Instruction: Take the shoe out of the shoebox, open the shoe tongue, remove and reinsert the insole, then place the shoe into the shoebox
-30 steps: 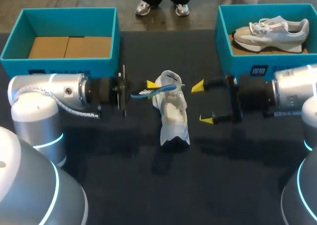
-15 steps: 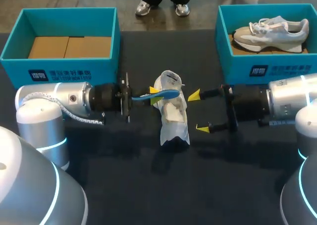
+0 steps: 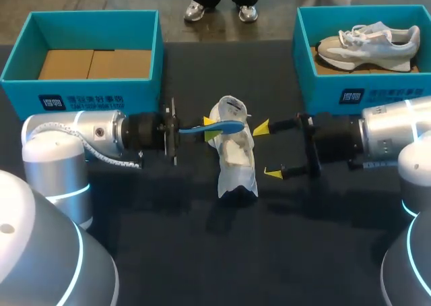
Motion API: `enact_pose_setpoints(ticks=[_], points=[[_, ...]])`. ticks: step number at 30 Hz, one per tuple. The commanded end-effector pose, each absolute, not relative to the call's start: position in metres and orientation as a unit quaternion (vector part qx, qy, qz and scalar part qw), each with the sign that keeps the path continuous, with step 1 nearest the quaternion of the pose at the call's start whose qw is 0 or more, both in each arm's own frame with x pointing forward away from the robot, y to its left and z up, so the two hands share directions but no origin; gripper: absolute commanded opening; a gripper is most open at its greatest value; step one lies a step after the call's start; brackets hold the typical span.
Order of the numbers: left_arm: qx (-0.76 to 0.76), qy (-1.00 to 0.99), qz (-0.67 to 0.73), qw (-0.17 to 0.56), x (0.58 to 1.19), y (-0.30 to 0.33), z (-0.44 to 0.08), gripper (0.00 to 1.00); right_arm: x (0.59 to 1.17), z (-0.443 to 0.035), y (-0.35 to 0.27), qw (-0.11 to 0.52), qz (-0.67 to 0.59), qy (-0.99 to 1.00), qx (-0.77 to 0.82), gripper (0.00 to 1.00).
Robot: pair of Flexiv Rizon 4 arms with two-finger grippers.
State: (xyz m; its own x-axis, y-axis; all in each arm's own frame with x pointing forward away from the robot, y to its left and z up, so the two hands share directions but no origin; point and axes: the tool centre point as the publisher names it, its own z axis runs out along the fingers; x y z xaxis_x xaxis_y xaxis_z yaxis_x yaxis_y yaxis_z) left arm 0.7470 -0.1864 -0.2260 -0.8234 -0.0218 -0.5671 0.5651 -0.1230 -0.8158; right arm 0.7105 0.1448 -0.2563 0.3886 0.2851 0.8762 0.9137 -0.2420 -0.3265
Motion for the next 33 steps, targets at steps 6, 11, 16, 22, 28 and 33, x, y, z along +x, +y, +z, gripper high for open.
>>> enact_pose_setpoints(ticks=[6, 11, 16, 22, 28, 33], points=[[0.215, 0.63, -0.717, 0.206, 0.746, -0.187, -0.226, 0.0, 0.711, -0.256, 0.147, 0.444, -0.352, -0.426, -0.706, 1.0], [0.215, 0.63, -0.717, 0.206, 0.746, -0.187, -0.226, 0.0, 0.713, -0.258, 0.146, 0.429, -0.352, -0.451, -0.699, 1.0], [0.215, 0.63, -0.717, 0.206, 0.746, -0.187, -0.226, 0.0, 0.719, -0.267, 0.138, 0.347, -0.344, -0.556, -0.672, 1.0], [0.215, 0.63, -0.717, 0.206, 0.746, -0.187, -0.226, 0.0, 0.724, -0.273, 0.127, 0.321, -0.333, -0.596, -0.656, 1.0], [0.215, 0.63, -0.717, 0.206, 0.746, -0.187, -0.226, 0.0, 0.724, -0.273, 0.127, 0.321, -0.333, -0.596, -0.656, 1.0], [0.215, 0.63, -0.717, 0.206, 0.746, -0.187, -0.226, 0.0, 0.724, -0.273, 0.127, 0.321, -0.333, -0.596, -0.656, 1.0]])
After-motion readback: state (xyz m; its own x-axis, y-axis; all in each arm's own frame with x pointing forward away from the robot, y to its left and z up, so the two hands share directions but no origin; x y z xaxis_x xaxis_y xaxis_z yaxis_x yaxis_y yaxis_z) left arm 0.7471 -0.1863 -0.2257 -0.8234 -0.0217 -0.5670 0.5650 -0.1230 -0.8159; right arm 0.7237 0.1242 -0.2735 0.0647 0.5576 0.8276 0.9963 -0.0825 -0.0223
